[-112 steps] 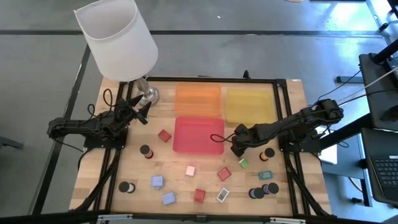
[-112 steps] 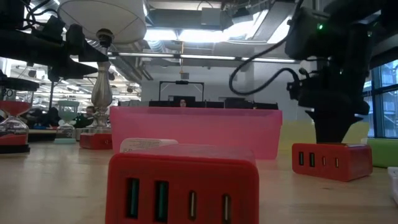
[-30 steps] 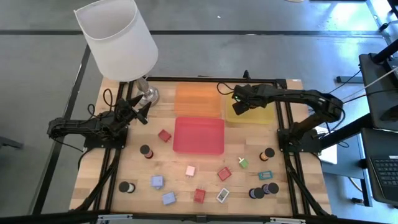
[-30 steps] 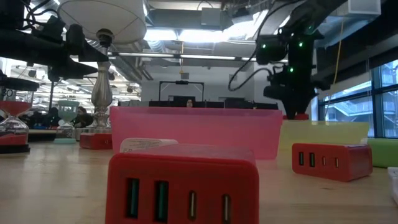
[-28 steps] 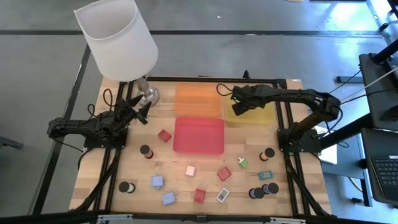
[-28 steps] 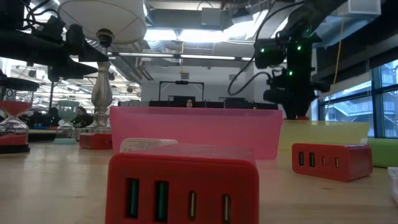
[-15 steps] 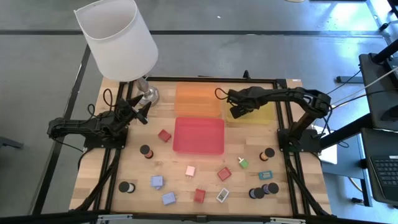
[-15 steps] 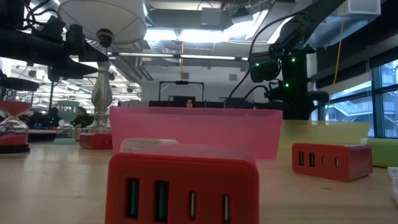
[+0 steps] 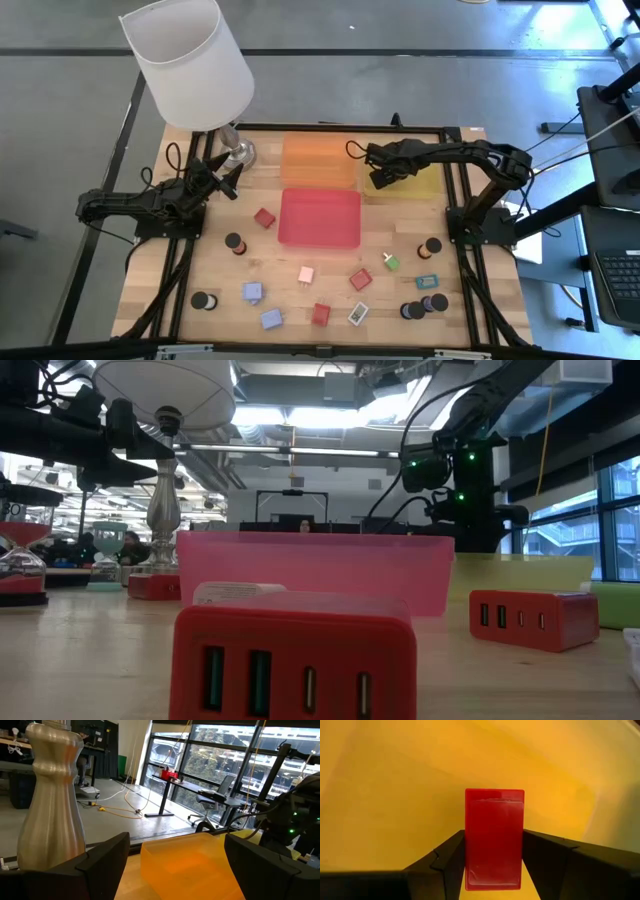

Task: Pick & Place Office items
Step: Put the red digital clock into the yellow bin, then put the yellow black hourglass into the orange bin

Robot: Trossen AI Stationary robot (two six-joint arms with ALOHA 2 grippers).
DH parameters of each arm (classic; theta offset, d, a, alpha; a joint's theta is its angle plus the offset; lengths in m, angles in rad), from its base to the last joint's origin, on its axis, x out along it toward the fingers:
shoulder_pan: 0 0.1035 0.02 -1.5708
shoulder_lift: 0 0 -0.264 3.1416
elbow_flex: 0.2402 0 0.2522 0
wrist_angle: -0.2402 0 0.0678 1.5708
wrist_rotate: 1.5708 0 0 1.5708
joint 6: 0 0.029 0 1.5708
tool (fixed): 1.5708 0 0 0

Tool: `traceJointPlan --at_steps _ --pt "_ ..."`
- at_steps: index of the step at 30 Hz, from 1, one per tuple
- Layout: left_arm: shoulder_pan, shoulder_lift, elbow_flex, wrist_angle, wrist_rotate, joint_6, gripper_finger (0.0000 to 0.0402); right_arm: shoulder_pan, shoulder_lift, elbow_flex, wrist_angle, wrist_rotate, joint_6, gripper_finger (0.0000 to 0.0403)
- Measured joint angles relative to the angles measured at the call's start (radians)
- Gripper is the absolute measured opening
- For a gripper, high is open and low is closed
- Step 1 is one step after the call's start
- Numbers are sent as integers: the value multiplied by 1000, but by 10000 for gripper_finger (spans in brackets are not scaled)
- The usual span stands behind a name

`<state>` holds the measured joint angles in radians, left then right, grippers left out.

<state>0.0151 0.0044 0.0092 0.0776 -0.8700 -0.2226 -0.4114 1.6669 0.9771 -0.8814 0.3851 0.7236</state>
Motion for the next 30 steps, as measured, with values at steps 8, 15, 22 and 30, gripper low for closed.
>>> traceJointPlan --at_steps 8,15,22,30 --pt "0 0 0 0 0 0 322 0 0 0 0 -1 -2 184" --pt "0 0 0 0 0 0 322 0 0 0 0 -8 1 242" --pt "0 0 0 0 0 0 322 2 -25 59 -120 -13 0 287" --pt "0 0 0 0 0 0 322 87 -252 162 -298 -104 -273 281"
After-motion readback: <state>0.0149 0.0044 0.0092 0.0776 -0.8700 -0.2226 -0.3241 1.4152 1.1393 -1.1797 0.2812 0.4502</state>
